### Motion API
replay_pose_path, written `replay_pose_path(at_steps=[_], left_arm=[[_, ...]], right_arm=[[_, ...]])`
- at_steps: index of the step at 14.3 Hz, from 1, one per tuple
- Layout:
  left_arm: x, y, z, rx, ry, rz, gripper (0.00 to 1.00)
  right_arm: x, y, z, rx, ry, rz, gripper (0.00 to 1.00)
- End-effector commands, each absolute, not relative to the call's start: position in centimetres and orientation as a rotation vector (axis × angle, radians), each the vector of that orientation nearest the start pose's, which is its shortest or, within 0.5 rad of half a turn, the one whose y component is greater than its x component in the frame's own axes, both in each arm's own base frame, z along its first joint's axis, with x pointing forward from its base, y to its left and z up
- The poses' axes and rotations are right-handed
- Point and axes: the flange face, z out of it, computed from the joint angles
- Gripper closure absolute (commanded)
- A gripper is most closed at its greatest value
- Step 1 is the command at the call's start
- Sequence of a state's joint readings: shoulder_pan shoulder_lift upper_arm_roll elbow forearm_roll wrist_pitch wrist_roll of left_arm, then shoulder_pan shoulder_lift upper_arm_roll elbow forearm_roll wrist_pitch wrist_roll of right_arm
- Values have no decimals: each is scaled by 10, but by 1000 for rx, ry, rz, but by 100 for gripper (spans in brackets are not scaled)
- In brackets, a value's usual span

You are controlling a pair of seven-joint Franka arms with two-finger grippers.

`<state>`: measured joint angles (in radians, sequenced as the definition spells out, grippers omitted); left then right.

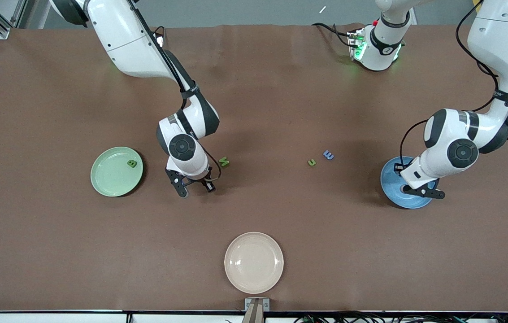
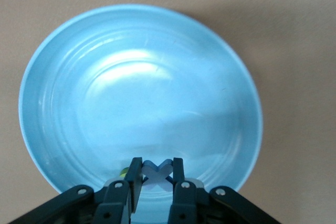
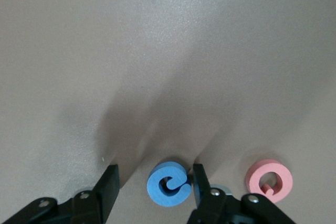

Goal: Sort upper and lower case letters into plates
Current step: 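Drop the x in the blue plate while the right gripper drops C in green plate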

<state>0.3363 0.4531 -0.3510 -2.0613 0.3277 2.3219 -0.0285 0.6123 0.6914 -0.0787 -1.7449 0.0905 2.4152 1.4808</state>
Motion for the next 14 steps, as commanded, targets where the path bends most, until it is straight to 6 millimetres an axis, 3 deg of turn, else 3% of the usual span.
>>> replay_pose_path(at_steps=[1, 3, 4, 7, 8, 11, 14], left_arm=[[560, -8, 208, -3037, 363, 204, 94], [559, -7, 205, -3026, 382, 212, 93], [559, -8, 202, -3027, 387, 218, 93], [560, -10, 195, -3042, 387, 188, 92], [561, -11, 194, -3047, 386, 176, 92], [561, -10, 192, -3047, 387, 181, 91], [560, -11, 190, -3049, 388, 187, 89]], right_arm=[[566, 341, 171, -2795, 1504, 24, 62], [568, 337, 171, -2791, 1515, 28, 92], [568, 336, 173, -2788, 1522, 32, 98], [580, 311, 183, -2821, 1530, 79, 100], [582, 303, 202, -2861, 1495, 116, 100], [602, 241, 254, -2913, 1382, 180, 100], [601, 173, 264, -2960, 1229, 210, 100]])
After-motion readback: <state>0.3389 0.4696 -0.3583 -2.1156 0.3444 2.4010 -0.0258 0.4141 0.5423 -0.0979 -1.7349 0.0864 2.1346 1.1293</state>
